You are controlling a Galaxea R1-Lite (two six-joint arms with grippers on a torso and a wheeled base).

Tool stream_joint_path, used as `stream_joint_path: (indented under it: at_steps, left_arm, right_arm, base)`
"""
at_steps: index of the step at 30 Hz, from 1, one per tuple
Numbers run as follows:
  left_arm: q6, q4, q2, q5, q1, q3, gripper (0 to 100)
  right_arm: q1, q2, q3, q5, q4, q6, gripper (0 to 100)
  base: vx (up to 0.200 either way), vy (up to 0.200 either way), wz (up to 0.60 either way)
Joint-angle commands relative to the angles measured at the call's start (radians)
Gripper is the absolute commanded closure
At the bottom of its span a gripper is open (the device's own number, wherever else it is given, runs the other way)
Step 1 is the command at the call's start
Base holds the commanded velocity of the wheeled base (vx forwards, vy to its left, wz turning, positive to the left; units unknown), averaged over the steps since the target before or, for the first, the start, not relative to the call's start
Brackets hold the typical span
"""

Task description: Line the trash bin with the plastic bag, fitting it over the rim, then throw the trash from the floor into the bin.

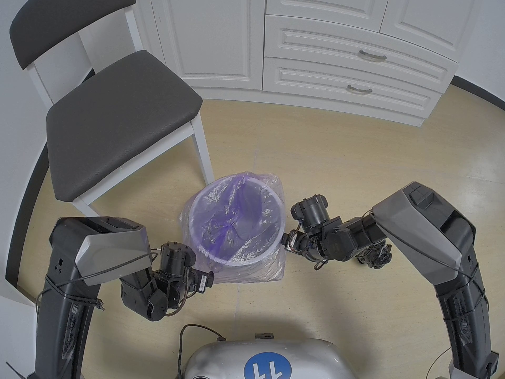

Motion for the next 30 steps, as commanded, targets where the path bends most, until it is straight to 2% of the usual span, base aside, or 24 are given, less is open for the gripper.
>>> stream_joint_path:
  at_steps: [1, 4, 6, 10, 12, 18, 19, 21, 23, 24, 25, 26, 27, 28, 29, 30]
  left_arm:
    - [0.002, -0.030, -0.013, 0.001, 0.002, 0.011, 0]
    - [0.003, -0.047, -0.023, 0.001, 0.002, 0.021, 0]
    - [0.003, -0.048, -0.035, -0.001, 0.002, 0.028, 0]
    - [0.003, -0.048, -0.044, -0.001, 0.000, 0.036, 0]
    - [0.003, -0.048, -0.044, -0.001, 0.000, 0.036, 0]
    - [0.005, -0.050, -0.046, -0.001, 0.000, 0.042, 0]
    - [0.005, -0.058, -0.049, -0.001, 0.000, 0.050, 0]
    - [0.008, -0.076, -0.067, -0.006, 0.000, 0.065, 0]
    - [0.021, -0.081, -0.089, -0.012, 0.002, 0.088, 0]
    - [0.035, -0.085, -0.105, -0.012, 0.002, 0.104, 0]
    - [0.035, -0.085, -0.105, -0.012, 0.002, 0.104, 0]
    - [0.055, -0.093, -0.130, -0.016, 0.003, 0.125, 0]
    - [0.060, -0.099, -0.141, -0.024, 0.003, 0.137, 0]
    - [0.064, -0.108, -0.155, -0.041, 0.005, 0.151, 0]
    - [0.064, -0.108, -0.155, -0.041, 0.005, 0.151, 0]
    - [0.064, -0.119, -0.173, -0.071, 0.006, 0.169, 0]
  right_arm:
    - [-0.003, 0.078, -0.046, -0.017, 0.007, -0.009, 0]
    - [-0.003, 0.121, -0.085, -0.066, 0.041, -0.032, 0]
    - [-0.003, 0.166, -0.159, -0.143, 0.131, -0.067, 0]
    - [-0.003, 0.182, -0.242, -0.169, 0.265, -0.056, 0]
    - [-0.003, 0.181, -0.245, -0.177, 0.277, -0.044, 0]
    - [-0.015, 0.029, -0.098, -0.190, 0.271, -0.044, 0]
    - [-0.013, -0.072, 0.019, -0.181, 0.242, -0.072, 0]
    - [-0.012, -0.157, 0.155, -0.161, 0.147, -0.162, 0]
    - [-0.015, -0.216, 0.281, -0.131, 0.030, -0.297, 0]
    - [-0.018, -0.255, 0.361, -0.111, -0.057, -0.406, 0]
    - [-0.018, -0.255, 0.361, -0.111, -0.057, -0.406, 0]
    - [-0.036, -0.315, 0.507, -0.060, -0.197, -0.598, 0]
    - [-0.044, -0.348, 0.580, -0.023, -0.258, -0.691, 0]
    - [-0.059, -0.391, 0.669, 0.040, -0.341, -0.823, 0]
    - [-0.059, -0.391, 0.669, 0.040, -0.341, -0.823, 0]
    - [-0.093, -0.440, 0.778, 0.147, -0.452, -1.012, 0]
  base:
    - [0.000, 0.000, 0.00]
    - [0.000, 0.000, 0.00]
    - [0.000, 0.000, 0.00]
    - [0.000, 0.000, 0.00]
    - [0.000, 0.000, 0.00]
    - [0.000, 0.000, 0.00]
    - [0.000, 0.000, 0.00]
    - [0.000, 0.000, 0.00]
    - [0.000, 0.000, 0.00]
    - [0.000, 0.000, 0.00]
    - [0.000, 0.000, 0.00]
    - [0.000, 0.000, 0.00]
    - [0.000, 0.000, 0.00]
    - [0.000, 0.000, 0.00]
    - [0.000, 0.000, 0.00]
    - [0.000, 0.000, 0.00]
